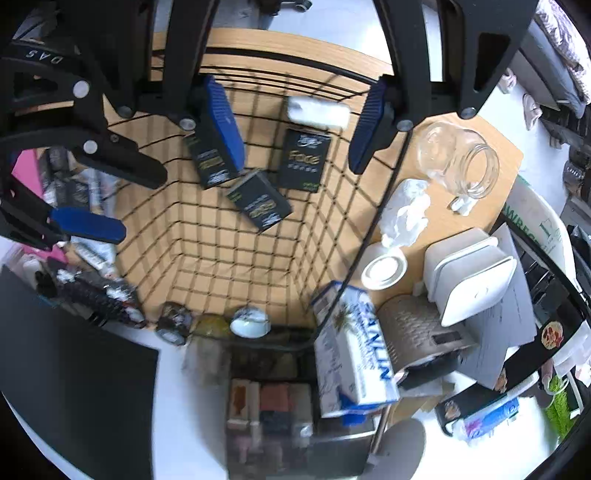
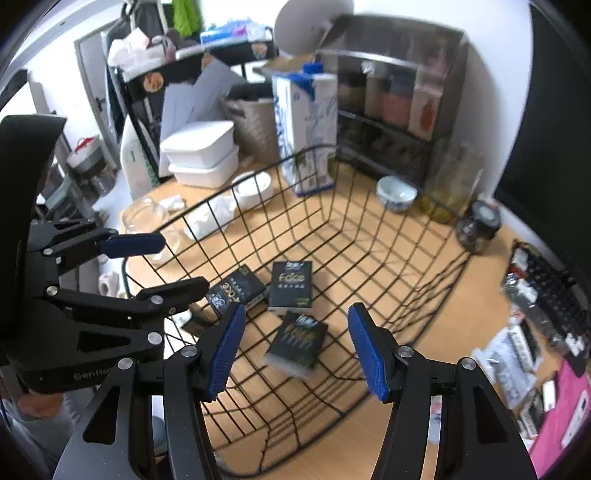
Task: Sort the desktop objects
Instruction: 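Return to the desk and grasp a tissue pack with the right gripper while the left grasps one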
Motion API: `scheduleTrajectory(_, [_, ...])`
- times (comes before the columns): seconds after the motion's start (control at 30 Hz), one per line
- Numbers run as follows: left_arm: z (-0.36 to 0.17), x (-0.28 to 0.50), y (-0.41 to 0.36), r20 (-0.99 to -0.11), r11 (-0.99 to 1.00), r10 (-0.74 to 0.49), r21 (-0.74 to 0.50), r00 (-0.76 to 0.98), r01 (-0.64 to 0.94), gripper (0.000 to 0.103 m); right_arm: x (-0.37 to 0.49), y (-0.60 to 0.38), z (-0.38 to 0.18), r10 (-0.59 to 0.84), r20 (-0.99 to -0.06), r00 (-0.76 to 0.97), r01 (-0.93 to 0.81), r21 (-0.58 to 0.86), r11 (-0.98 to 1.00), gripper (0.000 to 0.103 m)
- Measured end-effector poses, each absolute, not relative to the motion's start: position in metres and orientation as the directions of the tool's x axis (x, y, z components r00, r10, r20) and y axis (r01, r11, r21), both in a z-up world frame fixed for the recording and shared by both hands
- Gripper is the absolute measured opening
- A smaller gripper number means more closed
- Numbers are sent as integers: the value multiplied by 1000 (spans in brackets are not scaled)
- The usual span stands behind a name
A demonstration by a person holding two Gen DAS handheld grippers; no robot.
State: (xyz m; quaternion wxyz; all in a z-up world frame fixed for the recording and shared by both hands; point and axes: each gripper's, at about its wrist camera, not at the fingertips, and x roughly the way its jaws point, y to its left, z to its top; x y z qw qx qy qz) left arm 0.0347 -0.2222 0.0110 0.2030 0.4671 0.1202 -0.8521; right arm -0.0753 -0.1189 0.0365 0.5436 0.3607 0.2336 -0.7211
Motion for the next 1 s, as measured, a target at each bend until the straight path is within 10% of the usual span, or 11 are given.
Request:
scheduleTrajectory(0.5, [15,-30,-56,-839,-987,2,-90,-544,135,64,-135,52,49,-537,-770,-344,839,5,-544,59])
scheduleTrajectory(1.0, [-63,-82,36,-927,-997,54,-28,-372,-76,65,-230,144,-54,-367,-869,-331,711,26,-703,59])
